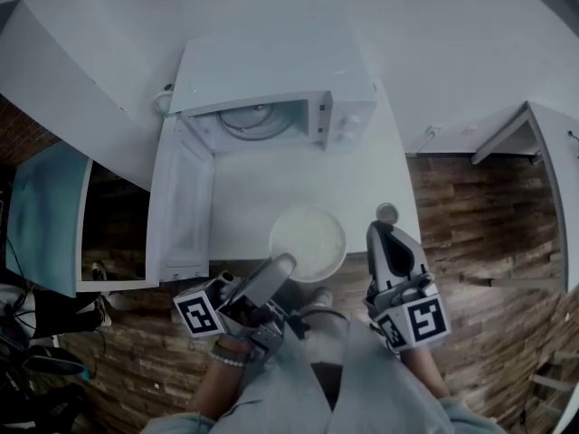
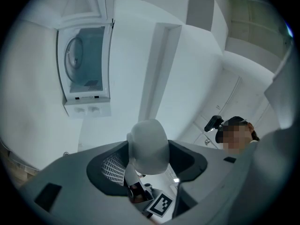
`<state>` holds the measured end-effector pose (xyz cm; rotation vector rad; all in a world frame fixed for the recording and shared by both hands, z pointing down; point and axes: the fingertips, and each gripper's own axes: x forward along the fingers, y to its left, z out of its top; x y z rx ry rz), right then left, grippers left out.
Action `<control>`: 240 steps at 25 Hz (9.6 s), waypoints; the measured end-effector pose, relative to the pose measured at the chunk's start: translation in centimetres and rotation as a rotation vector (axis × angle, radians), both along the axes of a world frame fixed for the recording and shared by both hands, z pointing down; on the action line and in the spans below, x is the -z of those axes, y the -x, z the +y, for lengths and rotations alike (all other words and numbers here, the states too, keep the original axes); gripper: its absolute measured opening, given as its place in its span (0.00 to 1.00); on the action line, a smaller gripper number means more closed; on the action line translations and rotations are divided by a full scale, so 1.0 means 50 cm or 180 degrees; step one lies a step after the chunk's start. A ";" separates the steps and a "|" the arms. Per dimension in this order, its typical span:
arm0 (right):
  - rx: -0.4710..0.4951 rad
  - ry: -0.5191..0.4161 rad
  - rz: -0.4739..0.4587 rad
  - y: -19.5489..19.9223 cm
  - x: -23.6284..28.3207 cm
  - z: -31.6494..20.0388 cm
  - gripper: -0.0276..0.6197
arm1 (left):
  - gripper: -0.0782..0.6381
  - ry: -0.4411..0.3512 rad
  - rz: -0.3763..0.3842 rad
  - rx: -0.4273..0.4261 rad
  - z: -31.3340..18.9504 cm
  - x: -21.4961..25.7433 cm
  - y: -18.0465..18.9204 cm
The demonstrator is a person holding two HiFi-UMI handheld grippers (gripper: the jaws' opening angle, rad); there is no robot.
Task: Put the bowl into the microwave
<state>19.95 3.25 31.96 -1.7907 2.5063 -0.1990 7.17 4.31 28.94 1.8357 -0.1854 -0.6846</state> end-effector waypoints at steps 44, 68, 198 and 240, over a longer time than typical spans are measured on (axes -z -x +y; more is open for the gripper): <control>0.0483 0.0213 0.0166 0.056 -0.059 -0.183 0.04 | 0.46 0.0124 -0.0120 0.0449 -0.207 -0.039 0.029; 0.0730 0.0434 0.0352 0.142 -0.116 -0.365 0.14 | 0.46 0.0506 -0.0209 0.0656 -0.437 -0.165 0.080; 0.0613 0.1411 0.0459 0.255 -0.339 -0.606 0.24 | 0.23 0.0553 -0.0739 0.0595 -0.537 -0.325 0.088; 0.0834 0.0290 -0.0043 0.201 0.007 -0.405 0.05 | 0.11 -0.1530 -0.2263 0.0981 -0.363 -0.028 0.105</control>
